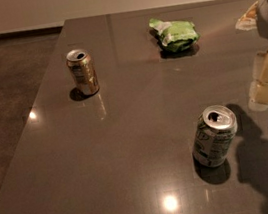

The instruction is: Move green rice chip bag near 7up can

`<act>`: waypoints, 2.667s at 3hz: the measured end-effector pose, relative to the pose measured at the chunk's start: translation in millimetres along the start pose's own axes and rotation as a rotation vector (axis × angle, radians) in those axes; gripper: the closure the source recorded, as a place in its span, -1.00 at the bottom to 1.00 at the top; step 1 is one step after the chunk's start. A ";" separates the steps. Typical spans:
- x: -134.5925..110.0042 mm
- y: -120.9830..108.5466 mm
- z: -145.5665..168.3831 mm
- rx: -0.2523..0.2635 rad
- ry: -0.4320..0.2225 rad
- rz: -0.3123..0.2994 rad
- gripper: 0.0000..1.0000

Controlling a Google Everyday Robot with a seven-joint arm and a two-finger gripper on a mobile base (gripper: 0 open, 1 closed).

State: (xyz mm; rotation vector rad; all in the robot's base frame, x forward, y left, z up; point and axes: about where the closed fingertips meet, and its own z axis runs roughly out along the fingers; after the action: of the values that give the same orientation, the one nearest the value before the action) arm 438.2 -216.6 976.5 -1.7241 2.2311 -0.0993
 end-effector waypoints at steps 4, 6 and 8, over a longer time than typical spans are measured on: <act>-17.5 -50.2 16.6 0.047 -0.084 0.057 -1.00; -30.8 -125.2 63.5 0.086 -0.132 0.101 -1.00; -33.9 -186.4 106.1 0.133 -0.163 0.152 -1.00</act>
Offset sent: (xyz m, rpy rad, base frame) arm 0.0126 0.0030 -0.0018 0.0334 -0.0150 -0.0190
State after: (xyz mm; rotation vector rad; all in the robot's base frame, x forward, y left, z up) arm 650.0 -219.9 929.0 -1.4360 2.1750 -0.0685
